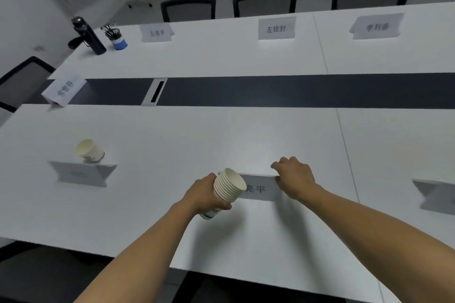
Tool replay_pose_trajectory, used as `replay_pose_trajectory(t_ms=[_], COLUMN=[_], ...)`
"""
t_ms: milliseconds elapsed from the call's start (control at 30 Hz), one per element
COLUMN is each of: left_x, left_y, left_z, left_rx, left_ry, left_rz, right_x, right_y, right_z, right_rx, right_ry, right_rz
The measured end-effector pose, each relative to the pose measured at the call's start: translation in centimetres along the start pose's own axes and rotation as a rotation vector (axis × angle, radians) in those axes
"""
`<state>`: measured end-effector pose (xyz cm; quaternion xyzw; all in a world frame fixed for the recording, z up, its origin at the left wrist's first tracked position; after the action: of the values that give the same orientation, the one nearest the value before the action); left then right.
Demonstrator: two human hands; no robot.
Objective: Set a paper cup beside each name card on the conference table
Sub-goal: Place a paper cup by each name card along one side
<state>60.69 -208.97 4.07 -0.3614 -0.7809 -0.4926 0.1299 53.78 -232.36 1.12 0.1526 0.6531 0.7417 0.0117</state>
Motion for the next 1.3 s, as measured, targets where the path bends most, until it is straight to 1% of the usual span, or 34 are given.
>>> replay_pose_trajectory(t_ms=[100, 200, 267, 367, 533, 733, 800, 867, 933, 1000, 1067, 1167, 1233, 1300], left_x=[-0.8, -1.8, -2.4, -3.2, -4.2, -5.5, -5.9, -6.2, -6.3, -6.2, -5.9, -5.8, -5.8, -5.7], left_y=[0.6, 1.7, 2.3, 3.2, 4.2, 4.8, 5.3, 6.0, 6.6, 6.9, 6.5, 5.7, 5.3, 5.2], left_z=[-0.9, -2.0, -2.6, -3.2, -3.4, -3.2, -2.3, -0.9, 0.7, 2.0, 3.0, 4.1, 4.8, 5.2], left_rx=[0.000, 0.002, 0.008, 0.013, 0.044, 0.019, 0.018, 0.024, 0.035, 0.047, 0.050, 0.063, 0.066, 0.062], left_ry=[-0.010, -0.040, -0.059, -0.081, -0.121, -0.143, -0.127, -0.087, -0.046, -0.021, -0.011, -0.014, -0.020, -0.033], left_rz=[0.011, 0.038, 0.069, 0.124, 0.165, 0.172, 0.153, 0.116, 0.084, 0.069, 0.075, 0.091, 0.090, 0.089], right_x=[0.1, 0.3, 0.5, 0.5, 0.2, -0.7, -1.1, -1.8, -2.9, -4.4, -5.7, -6.7, -6.9, -6.9], right_y=[2.9, 4.4, 4.7, 5.5, 6.9, 7.9, 9.0, 10.6, 12.0, 11.8, 9.8, 4.9, 2.1, 0.2], right_z=[1.4, 3.7, 4.9, 5.4, 5.7, 5.8, 5.6, 4.9, 3.6, 2.5, 2.1, 2.8, 3.3, 3.7], right_rx=[-0.096, -0.161, -0.168, -0.207, -0.203, -0.215, -0.193, -0.177, -0.151, -0.076, -0.013, 0.049, 0.062, 0.063], right_ry=[0.176, 0.374, 0.465, 0.533, 0.570, 0.527, 0.533, 0.515, 0.433, 0.309, 0.199, 0.103, 0.060, 0.027], right_rz=[-0.090, -0.057, -0.101, -0.211, -0.336, -0.333, -0.330, -0.369, -0.424, -0.424, -0.332, -0.115, -0.035, 0.004])
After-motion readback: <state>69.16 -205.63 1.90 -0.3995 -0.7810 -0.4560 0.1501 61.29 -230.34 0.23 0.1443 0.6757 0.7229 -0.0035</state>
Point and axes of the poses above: each hand's wrist, its own x-axis away from the middle knuckle, its own y-axis out of the back of the hand, z = x × y, the point moved 6 cm from there along -x, towards the middle knuckle
